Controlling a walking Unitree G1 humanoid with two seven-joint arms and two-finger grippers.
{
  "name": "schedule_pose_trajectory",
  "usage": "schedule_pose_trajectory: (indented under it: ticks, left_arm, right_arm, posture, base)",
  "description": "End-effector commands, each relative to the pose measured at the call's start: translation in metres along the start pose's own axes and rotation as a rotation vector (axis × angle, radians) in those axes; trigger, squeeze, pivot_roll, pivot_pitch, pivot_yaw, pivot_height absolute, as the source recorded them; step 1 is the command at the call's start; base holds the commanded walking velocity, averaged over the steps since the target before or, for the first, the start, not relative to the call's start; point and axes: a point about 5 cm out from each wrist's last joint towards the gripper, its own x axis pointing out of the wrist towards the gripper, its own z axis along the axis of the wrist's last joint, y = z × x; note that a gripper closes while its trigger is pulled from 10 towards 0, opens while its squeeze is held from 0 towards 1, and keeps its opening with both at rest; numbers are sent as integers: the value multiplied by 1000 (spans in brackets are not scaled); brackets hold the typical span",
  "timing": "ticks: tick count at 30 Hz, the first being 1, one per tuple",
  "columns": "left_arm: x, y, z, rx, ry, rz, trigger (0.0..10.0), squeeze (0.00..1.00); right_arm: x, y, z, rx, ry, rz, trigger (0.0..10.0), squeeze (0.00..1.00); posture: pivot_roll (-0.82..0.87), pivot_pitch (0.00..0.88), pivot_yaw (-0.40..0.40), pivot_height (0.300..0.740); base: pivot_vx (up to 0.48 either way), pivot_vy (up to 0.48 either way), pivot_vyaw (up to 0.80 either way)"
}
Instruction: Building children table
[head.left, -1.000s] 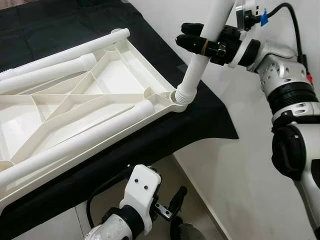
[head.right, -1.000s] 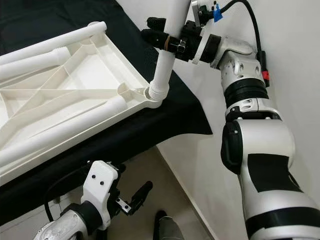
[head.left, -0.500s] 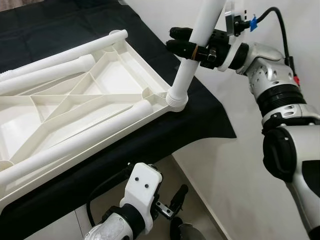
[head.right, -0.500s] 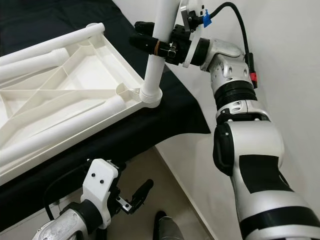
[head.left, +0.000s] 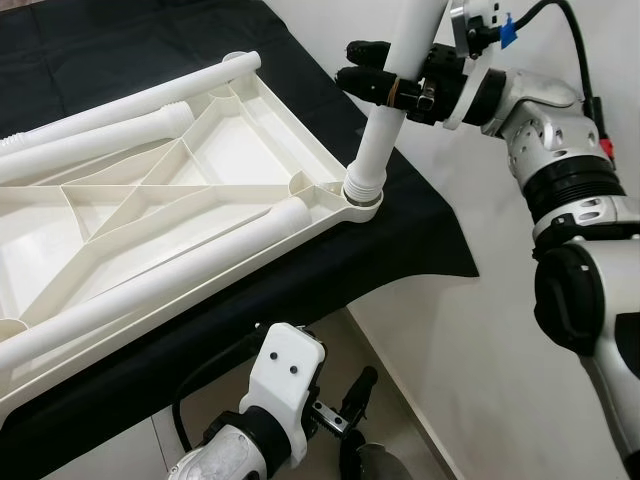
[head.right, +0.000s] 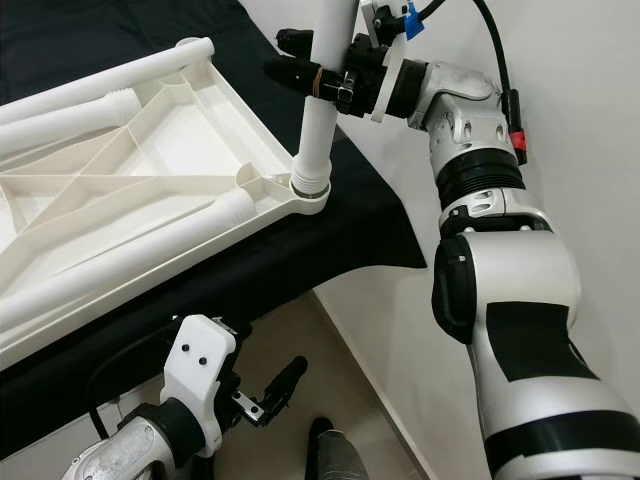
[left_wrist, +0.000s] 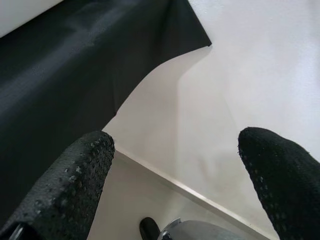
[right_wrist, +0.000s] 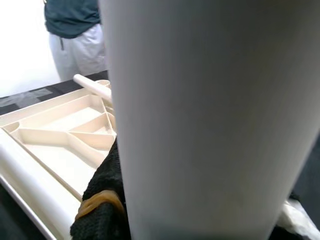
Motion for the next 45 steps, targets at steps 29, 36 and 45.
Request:
schedule_pose_trajectory:
  ticks: [29,36,45]
  left_arm:
    - [12,32,10,56,-36,75,10000,0]
    - [14,41,15,86,-50,97,10000,0]
    - [15,47,18,101,-66,112,10000,0]
  right_arm:
    - [22,11,-86,225,242,-416,0,0]
    - [24,9,-91,236,251,-551,0,0]
    - [26,8,-106,312,255,-877,0,0]
  posture:
    - [53,386,-95,740]
    - [54,371,-94,740]
    - [52,356,-96,740]
  base:
    - [0,0,0]
    - [0,0,0]
    - [0,0,0]
